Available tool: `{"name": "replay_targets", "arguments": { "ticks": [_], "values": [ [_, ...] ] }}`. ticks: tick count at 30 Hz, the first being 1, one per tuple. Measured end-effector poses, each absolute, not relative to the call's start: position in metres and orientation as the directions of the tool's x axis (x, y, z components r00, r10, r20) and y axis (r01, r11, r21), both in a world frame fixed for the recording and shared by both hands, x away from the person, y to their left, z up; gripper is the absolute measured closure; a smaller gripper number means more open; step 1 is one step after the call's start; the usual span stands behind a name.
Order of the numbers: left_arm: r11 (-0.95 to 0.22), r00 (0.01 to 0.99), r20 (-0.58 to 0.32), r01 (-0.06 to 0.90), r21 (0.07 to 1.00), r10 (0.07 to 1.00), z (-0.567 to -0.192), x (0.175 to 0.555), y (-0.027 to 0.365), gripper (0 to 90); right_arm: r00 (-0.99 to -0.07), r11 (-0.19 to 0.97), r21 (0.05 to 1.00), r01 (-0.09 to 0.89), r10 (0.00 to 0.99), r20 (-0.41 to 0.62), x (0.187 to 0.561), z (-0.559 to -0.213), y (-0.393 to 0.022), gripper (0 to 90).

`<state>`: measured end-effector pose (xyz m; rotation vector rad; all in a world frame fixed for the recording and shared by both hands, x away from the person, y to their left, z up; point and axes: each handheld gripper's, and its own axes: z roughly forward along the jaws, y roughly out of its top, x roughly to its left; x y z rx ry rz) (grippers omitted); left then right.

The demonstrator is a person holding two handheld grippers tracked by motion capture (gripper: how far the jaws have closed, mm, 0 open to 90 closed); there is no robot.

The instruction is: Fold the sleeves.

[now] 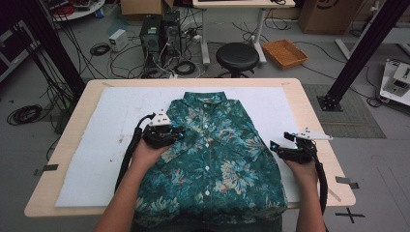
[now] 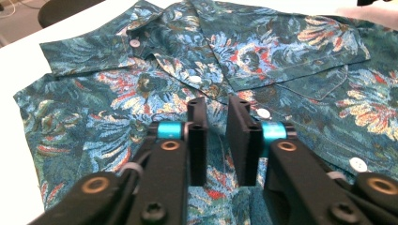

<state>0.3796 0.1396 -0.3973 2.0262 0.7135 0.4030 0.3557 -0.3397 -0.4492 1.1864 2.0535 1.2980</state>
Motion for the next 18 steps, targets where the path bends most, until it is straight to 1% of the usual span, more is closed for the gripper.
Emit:
{"name": "replay_targets", "arguments": {
  "ticks": [2, 6, 9, 10, 11, 14, 15, 18],
  "values": [
    [-0.410, 0.767, 0.005, 0.337, 0.848, 0.642, -0.398, 0.381, 0.141, 72.4, -0.539, 0.195, 0.881, 0.431, 0.839, 0.078, 0.356, -0.449, -0.340, 24.1],
    [-0.404, 0.753, 0.007, 0.346, 0.847, 0.658, -0.398, 0.381, 0.144, 67.3, -0.539, 0.193, 0.881, 0.431, 0.839, 0.080, 0.356, -0.449, -0.340, 24.0],
    [-0.393, 0.742, 0.007, 0.346, 0.852, 0.670, -0.398, 0.380, 0.147, 61.1, -0.539, 0.194, 0.881, 0.432, 0.838, 0.080, 0.356, -0.449, -0.340, 24.0],
    [-0.390, 0.737, 0.008, 0.348, 0.853, 0.676, -0.398, 0.379, 0.150, 61.1, -0.539, 0.194, 0.881, 0.432, 0.839, 0.080, 0.356, -0.449, -0.340, 24.1],
    [-0.384, 0.728, 0.010, 0.350, 0.854, 0.686, -0.399, 0.378, 0.152, 56.4, -0.540, 0.193, 0.881, 0.431, 0.838, 0.081, 0.356, -0.449, -0.340, 24.1],
    [-0.382, 0.717, 0.005, 0.365, 0.849, 0.697, -0.400, 0.375, 0.161, 51.0, -0.540, 0.188, 0.882, 0.433, 0.838, 0.086, 0.356, -0.449, -0.340, 23.9],
    [-0.380, 0.711, 0.004, 0.372, 0.847, 0.703, -0.401, 0.374, 0.164, 51.0, -0.540, 0.188, 0.882, 0.433, 0.838, 0.086, 0.356, -0.449, -0.340, 23.9],
    [-0.366, 0.697, -0.010, 0.389, 0.845, 0.717, -0.402, 0.370, 0.172, 43.1, -0.544, 0.193, 0.882, 0.429, 0.835, 0.082, 0.356, -0.449, -0.340, 23.9]
  ]
}}
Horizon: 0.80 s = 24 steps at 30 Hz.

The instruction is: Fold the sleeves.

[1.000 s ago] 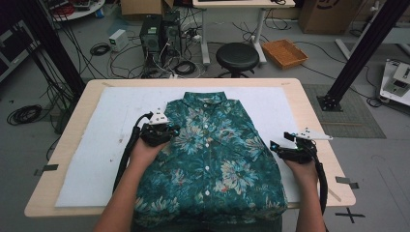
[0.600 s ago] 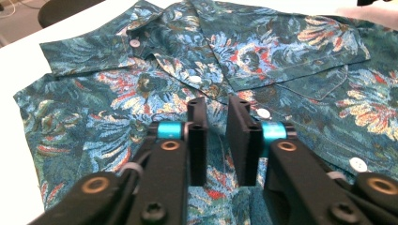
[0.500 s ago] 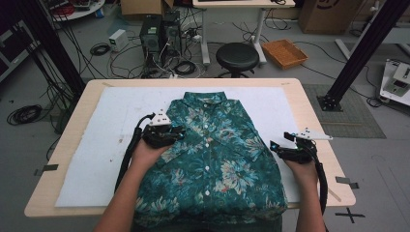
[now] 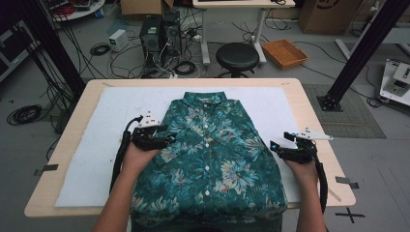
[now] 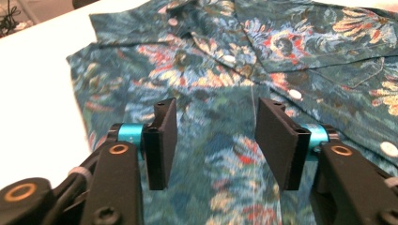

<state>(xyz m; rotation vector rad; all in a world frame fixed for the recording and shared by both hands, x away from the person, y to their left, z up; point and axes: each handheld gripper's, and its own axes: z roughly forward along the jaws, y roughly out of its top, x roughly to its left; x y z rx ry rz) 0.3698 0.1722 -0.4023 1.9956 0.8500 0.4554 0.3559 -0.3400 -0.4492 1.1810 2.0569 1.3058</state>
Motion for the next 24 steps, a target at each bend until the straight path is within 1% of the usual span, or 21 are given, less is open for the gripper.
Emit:
{"name": "replay_targets", "arguments": {
  "ticks": [2, 5, 6, 11, 12, 15, 17, 24],
  "values": [
    [-0.360, 0.685, -0.001, 0.384, 0.850, 0.728, -0.401, 0.362, 0.179, 41.8, -0.549, 0.211, 0.881, 0.425, 0.833, 0.065, 0.356, -0.449, -0.339, 23.9],
    [-0.350, 0.682, -0.004, 0.381, 0.856, 0.731, -0.400, 0.358, 0.184, 38.0, -0.559, 0.207, 0.880, 0.428, 0.826, 0.078, 0.357, -0.449, -0.339, 23.9],
    [-0.352, 0.680, 0.001, 0.378, 0.856, 0.733, -0.398, 0.356, 0.186, 38.0, -0.559, 0.207, 0.880, 0.428, 0.826, 0.078, 0.357, -0.449, -0.339, 23.9],
    [-0.339, 0.671, -0.006, 0.382, 0.860, 0.741, -0.396, 0.349, 0.194, 31.2, -0.556, 0.165, 0.874, 0.456, 0.820, 0.135, 0.357, -0.447, -0.343, 22.4],
    [-0.342, 0.672, -0.005, 0.383, 0.858, 0.740, -0.396, 0.347, 0.196, 29.8, -0.560, 0.169, 0.874, 0.455, 0.818, 0.134, 0.357, -0.447, -0.343, 22.3],
    [-0.367, 0.681, 0.015, 0.376, 0.851, 0.732, -0.395, 0.346, 0.200, 28.1, -0.567, 0.173, 0.871, 0.459, 0.812, 0.138, 0.356, -0.441, -0.343, 21.8],
    [-0.363, 0.675, 0.012, 0.382, 0.850, 0.738, -0.395, 0.346, 0.202, 25.9, -0.574, 0.165, 0.873, 0.458, 0.805, 0.149, 0.355, -0.436, -0.342, 21.7],
    [-0.354, 0.671, 0.007, 0.382, 0.854, 0.742, -0.396, 0.349, 0.205, 22.9, -0.608, 0.179, 0.869, 0.460, 0.777, 0.162, 0.359, -0.423, -0.338, 21.5]
  ]
}}
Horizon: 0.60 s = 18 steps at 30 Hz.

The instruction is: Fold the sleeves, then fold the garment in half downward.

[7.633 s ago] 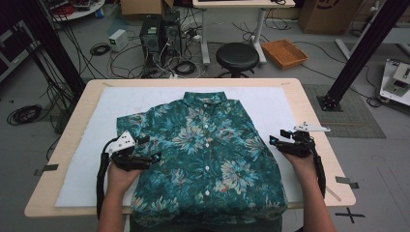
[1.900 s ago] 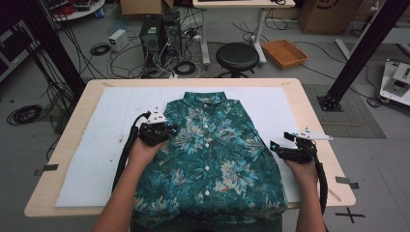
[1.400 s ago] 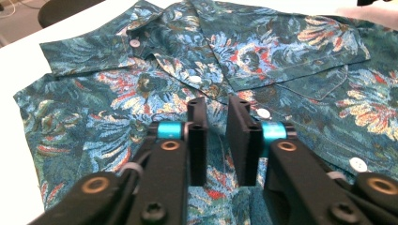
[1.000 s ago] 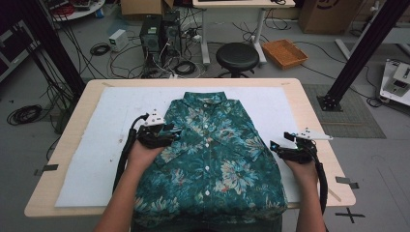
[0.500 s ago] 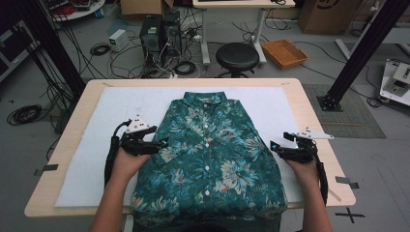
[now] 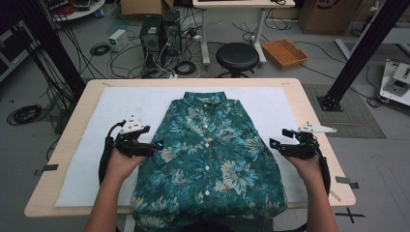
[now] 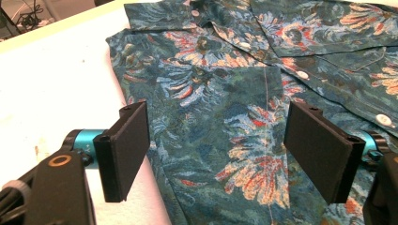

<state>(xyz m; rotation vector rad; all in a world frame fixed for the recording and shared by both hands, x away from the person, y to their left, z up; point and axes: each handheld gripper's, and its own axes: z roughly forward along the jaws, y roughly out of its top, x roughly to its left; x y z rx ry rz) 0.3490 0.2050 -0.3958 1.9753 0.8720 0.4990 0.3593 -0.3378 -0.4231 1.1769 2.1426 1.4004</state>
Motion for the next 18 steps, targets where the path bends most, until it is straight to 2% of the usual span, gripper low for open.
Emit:
{"name": "replay_targets", "arguments": {
  "ticks": [18],
  "values": [
    [-0.350, 0.667, -0.004, 0.396, 0.849, 0.745, -0.402, 0.358, 0.215, 22.9, -0.659, 0.253, 0.854, 0.455, 0.740, 0.132, 0.372, -0.410, -0.311, 21.4]
  ]
}}
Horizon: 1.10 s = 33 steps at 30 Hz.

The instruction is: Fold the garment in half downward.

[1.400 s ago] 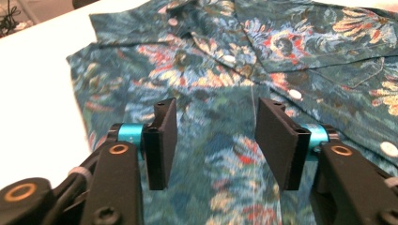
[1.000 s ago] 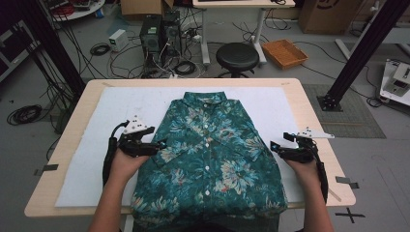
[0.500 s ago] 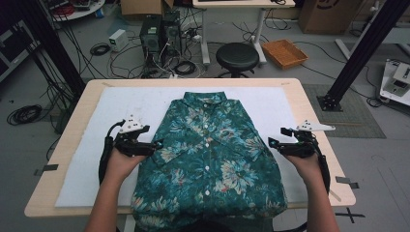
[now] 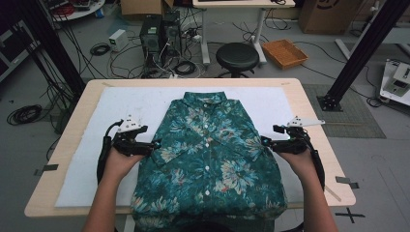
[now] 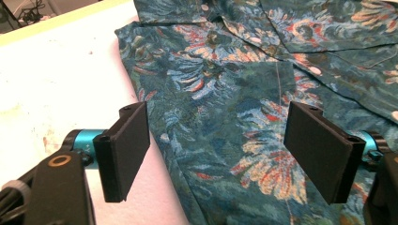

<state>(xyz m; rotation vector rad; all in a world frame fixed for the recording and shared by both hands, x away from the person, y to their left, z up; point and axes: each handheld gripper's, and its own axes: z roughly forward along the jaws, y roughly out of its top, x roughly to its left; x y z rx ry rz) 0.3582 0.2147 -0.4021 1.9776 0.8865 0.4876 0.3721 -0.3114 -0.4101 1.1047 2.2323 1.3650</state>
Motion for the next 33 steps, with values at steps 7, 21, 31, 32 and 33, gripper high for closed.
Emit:
{"name": "replay_targets", "arguments": {
  "ticks": [7, 21, 31, 32, 33],
  "values": [
    [-0.347, 0.668, -0.019, 0.410, 0.843, 0.744, -0.403, 0.374, 0.213, 22.9, -0.641, 0.237, 0.846, 0.478, 0.753, 0.151, 0.378, -0.411, -0.313, 21.4],
    [-0.316, 0.624, -0.066, 0.481, 0.818, 0.779, -0.428, 0.413, 0.208, 22.9, -0.633, 0.257, 0.821, 0.509, 0.758, 0.155, 0.407, -0.408, -0.305, 21.5],
    [-0.359, 0.621, -0.046, 0.509, 0.783, 0.782, -0.432, 0.443, 0.194, 22.9, -0.617, 0.287, 0.784, 0.550, 0.772, 0.150, 0.428, -0.418, -0.288, 22.0],
    [-0.353, 0.621, -0.047, 0.505, 0.787, 0.783, -0.433, 0.445, 0.194, 22.9, -0.606, 0.277, 0.777, 0.565, 0.778, 0.163, 0.431, -0.421, -0.288, 22.1],
    [-0.338, 0.616, -0.062, 0.510, 0.791, 0.785, -0.435, 0.446, 0.194, 22.9, -0.599, 0.272, 0.774, 0.572, 0.783, 0.168, 0.433, -0.422, -0.288, 23.9]
  ]
}}
